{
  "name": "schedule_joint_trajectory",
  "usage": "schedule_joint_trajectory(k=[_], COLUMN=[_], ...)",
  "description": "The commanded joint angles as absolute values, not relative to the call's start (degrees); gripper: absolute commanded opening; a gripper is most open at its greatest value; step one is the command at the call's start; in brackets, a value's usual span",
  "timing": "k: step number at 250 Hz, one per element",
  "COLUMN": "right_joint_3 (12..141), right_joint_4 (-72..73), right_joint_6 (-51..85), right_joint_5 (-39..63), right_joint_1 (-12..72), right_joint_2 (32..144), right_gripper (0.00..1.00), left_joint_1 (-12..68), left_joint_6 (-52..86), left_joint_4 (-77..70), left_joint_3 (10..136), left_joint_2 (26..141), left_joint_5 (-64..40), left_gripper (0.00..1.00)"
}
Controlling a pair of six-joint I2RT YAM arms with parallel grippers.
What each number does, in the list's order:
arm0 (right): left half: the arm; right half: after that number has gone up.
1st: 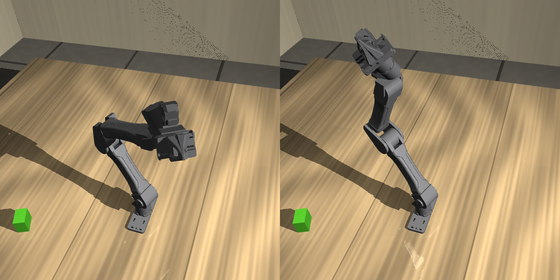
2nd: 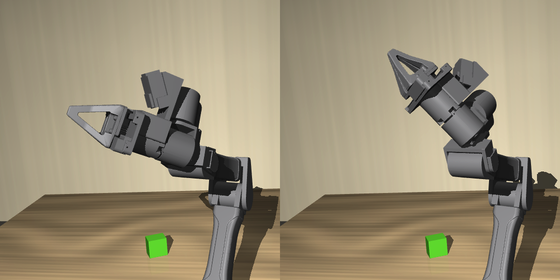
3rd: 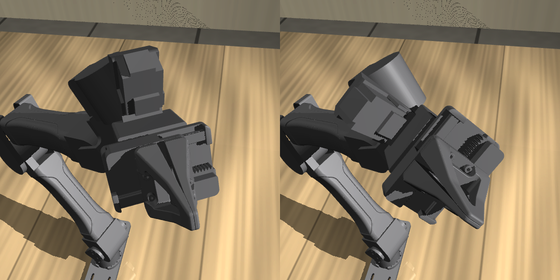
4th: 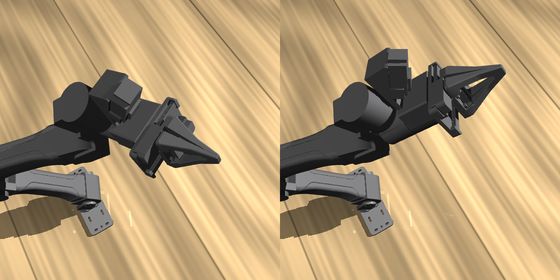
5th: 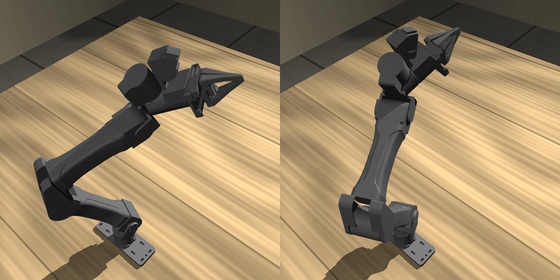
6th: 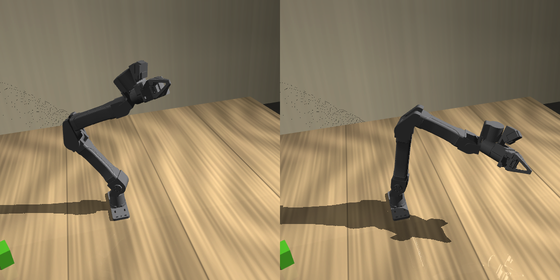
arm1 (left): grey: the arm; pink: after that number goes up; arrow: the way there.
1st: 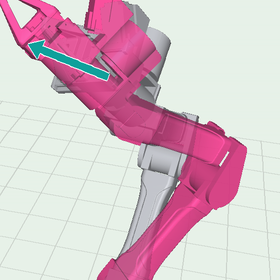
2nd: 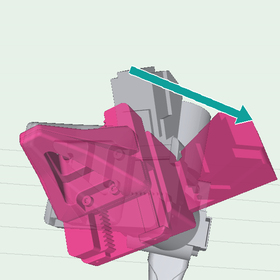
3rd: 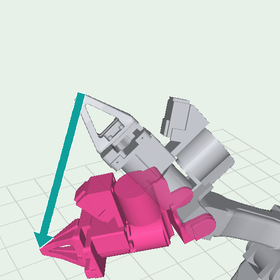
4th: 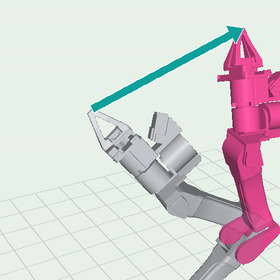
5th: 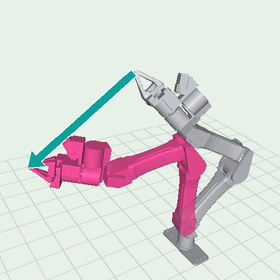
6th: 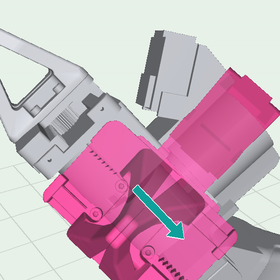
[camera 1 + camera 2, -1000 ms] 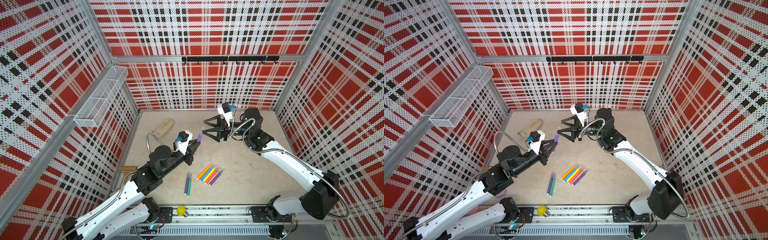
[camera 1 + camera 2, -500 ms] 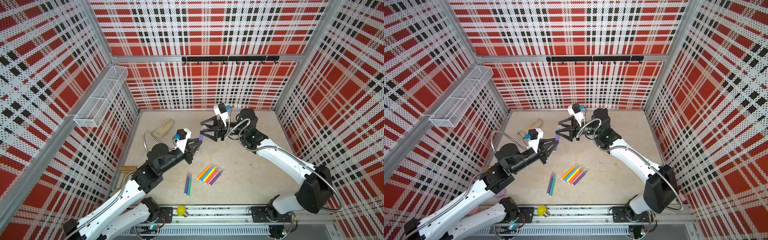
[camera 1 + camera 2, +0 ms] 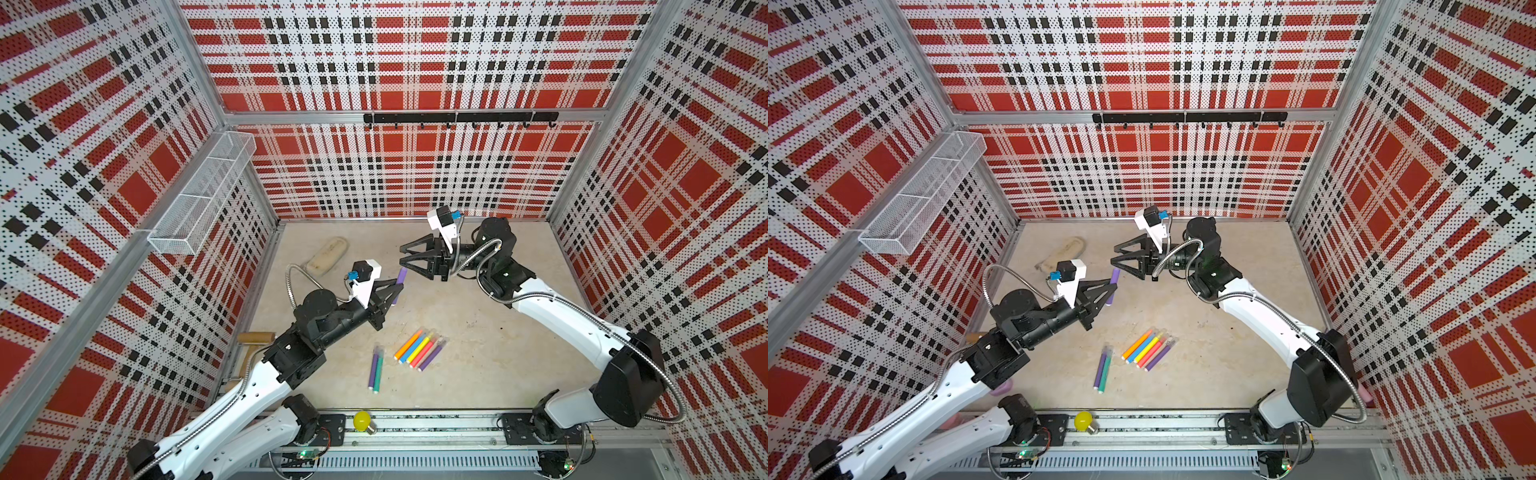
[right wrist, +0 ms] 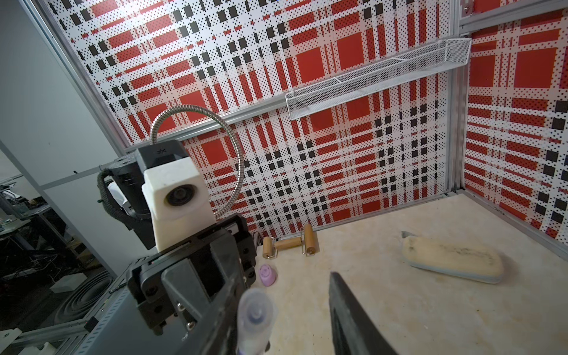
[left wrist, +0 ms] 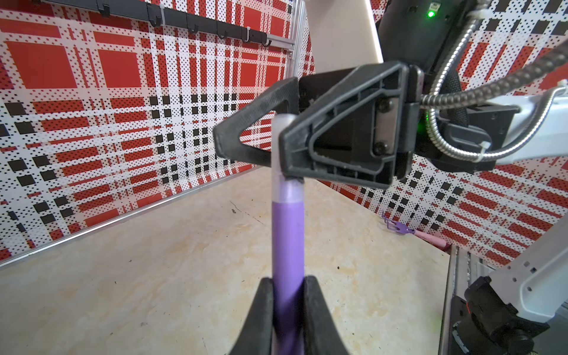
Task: Remove pen caps from pens
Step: Open the pen cap on the pen.
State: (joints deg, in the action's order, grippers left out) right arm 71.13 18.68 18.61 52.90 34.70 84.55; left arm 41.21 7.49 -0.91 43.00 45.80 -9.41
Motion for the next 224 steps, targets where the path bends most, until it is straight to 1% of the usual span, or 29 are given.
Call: schedule_joint_trajectory(k=[1,12,33,54,78,104,123,187,224], right_joint_3=[71.0,71.0,71.0,71.1,70.6,68.0,66.9,70.5,69.6], right_joint_4=[20.4,20.4,20.4,20.7,23.2,30.7,33.9,32.4,31.8], right_joint_6=[17.9,18.1,18.1,18.5,20.6,25.5,26.7,25.5,23.0], right_joint_5=[52.5,52.5,52.6,52.5,51.5,49.2,47.4,40.2,35.7], right_joint_1=[34.8,34.8,34.8,34.8,34.8,34.8,34.8,34.8,34.8], right_joint_2=[83.1,83.1,83.1,83.3,83.4,82.8,82.3,78.8,75.5], right_gripper=[0.48,0.43,0.27,0.13,0.0,0.0,0.0,0.0,0.0], left_joint_1=[40.9,40.9,40.9,40.8,40.8,40.9,42.2,44.5,44.5], left_joint_6=[7.9,8.0,8.1,8.2,8.6,9.7,10.3,12.2,12.9], left_joint_4=[-3.2,-3.3,-3.5,-3.5,-3.9,-4.2,-5.2,-6.2,-5.2], left_joint_3=[43.2,43.2,43.2,43.1,42.9,42.4,41.2,35.5,33.9], left_joint_2=[45.2,45.4,45.8,45.9,46.1,47.2,47.1,45.5,43.8], left_joint_5=[-9.5,-9.7,-10.0,-10.0,-10.4,-11.9,-11.6,-10.2,-10.4], left_gripper=[0.02,0.02,0.02,0.02,0.0,0.0,0.0,0.0,0.0])
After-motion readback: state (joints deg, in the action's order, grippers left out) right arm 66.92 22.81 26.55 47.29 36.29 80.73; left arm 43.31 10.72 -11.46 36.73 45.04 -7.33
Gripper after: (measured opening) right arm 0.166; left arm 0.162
